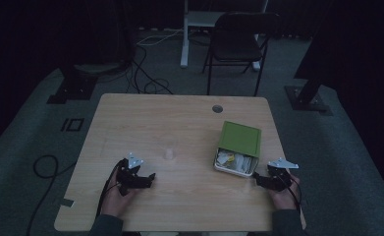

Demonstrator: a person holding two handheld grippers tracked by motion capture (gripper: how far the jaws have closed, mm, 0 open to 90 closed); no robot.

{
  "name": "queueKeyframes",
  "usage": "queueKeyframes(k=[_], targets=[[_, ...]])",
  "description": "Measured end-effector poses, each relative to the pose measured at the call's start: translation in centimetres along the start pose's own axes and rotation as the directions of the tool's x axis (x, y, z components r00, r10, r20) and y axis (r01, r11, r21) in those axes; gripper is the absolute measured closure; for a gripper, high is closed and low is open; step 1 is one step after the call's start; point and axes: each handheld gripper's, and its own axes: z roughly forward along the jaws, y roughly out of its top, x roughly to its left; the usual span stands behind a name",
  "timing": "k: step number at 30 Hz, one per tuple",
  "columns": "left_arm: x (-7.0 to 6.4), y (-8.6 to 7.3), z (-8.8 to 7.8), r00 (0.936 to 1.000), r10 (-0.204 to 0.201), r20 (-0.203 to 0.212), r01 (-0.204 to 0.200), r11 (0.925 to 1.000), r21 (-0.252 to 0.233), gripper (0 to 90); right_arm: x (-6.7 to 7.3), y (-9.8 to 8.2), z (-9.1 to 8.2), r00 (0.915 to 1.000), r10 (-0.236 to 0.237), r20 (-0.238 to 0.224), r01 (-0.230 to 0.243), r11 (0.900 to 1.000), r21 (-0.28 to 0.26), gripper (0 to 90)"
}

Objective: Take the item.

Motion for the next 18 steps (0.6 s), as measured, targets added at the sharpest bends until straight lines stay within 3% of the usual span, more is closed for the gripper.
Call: queueKeyframes(k=[10, 18], targets=[[0.00, 0.00, 0.00, 1.0000, 0.000, 0.000, 0.000, 1.0000, 0.000, 10.7, 0.15, 0.10, -0.07, 0.9999, 0.007, 0.008, -0.007, 1.000, 0.011, 27.8], [0.00, 0.00, 0.00, 1.0000, 0.000, 0.000, 0.000, 1.0000, 0.000, 10.7, 0.49, 0.13, -0.35, 1.0000, 0.001, 0.008, -0.002, 1.000, 0.013, 33.6]])
